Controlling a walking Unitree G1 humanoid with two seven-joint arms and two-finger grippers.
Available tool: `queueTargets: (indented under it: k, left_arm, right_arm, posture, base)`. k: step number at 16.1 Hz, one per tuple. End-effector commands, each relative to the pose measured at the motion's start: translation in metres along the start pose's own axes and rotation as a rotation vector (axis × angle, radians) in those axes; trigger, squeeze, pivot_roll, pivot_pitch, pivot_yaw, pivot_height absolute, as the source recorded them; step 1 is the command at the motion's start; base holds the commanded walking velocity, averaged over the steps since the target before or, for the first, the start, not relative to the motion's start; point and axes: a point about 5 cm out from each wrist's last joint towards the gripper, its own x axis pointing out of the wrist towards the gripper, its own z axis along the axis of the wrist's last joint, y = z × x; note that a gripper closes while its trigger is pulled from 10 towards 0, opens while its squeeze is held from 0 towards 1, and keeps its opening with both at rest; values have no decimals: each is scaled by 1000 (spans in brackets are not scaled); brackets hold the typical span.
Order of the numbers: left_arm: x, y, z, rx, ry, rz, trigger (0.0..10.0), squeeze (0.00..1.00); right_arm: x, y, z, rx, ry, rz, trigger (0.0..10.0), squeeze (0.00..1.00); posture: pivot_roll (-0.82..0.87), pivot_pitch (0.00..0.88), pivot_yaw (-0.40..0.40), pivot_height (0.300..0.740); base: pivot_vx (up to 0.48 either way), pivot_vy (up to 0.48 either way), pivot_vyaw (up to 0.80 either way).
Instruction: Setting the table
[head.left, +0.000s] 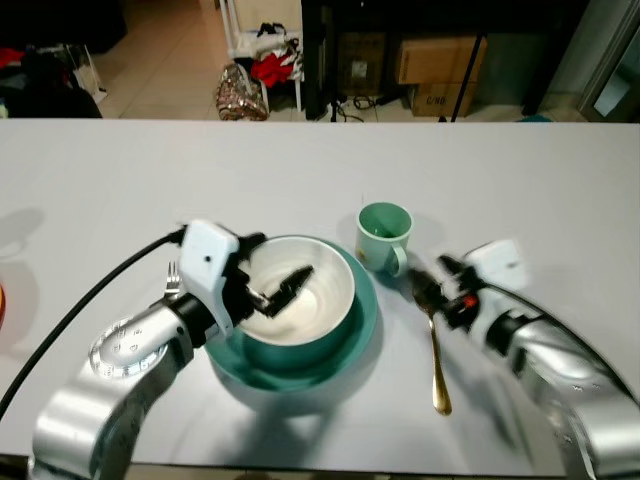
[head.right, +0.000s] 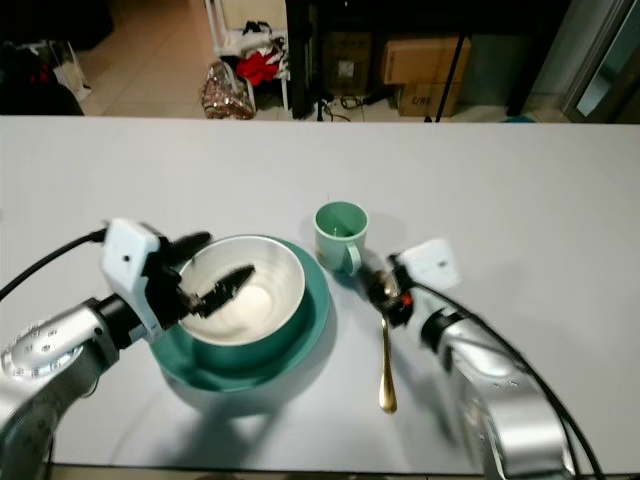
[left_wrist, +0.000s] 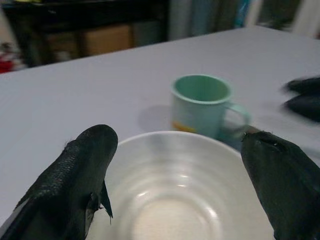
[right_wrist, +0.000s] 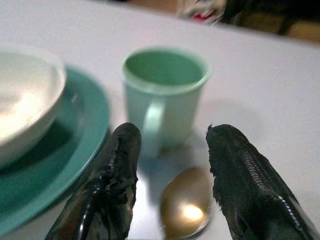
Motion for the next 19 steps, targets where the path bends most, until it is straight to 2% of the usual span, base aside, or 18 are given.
queueTargets:
  k: [1, 4, 5, 6, 10, 13, 19]
  left_arm:
    - [-2, 9, -4, 20, -3, 108, 10000, 0]
    - [4, 13, -10, 14, -19, 256, 10000, 0]
    - [7, 14, -9, 34, -22, 292, 10000, 0]
    - [8, 14, -9, 37, -31, 307, 10000, 0]
    - [9, 15, -6, 46, -46, 340, 10000, 0]
    - [9, 18, -10, 51, -39, 376, 10000, 0]
    - [12, 18, -12, 62, -29, 368, 10000, 0]
  right_arm:
    - [-7, -4, 6, -11, -31, -81, 10000, 0]
    - [-11, -11, 8, 26, -100, -289, 10000, 0]
    - [-5, -10, 9, 63, -112, -318, 10000, 0]
    - [-2, -6, 12, 78, -122, -300, 10000, 0]
    - [3, -2, 9, -20, -106, -285, 10000, 0]
    - [7, -4, 14, -41, -124, -294, 10000, 0]
    - [8, -7, 16, -48, -142, -302, 10000, 0]
  posture:
    - [-14, 0, 57, 740]
    - [-16, 0, 43, 740]
    - [-16, 0, 37, 740]
    - [-17, 0, 35, 740]
    - [-11, 0, 18, 740]
    - [-18, 0, 17, 740]
    - [-33, 0, 35, 740]
  base:
    - [0, 0, 0]
    - [0, -125, 0]
    - [0, -480, 0]
    - [0, -480, 0]
    - [0, -480, 0]
    - [0, -480, 0]
    - [0, -480, 0]
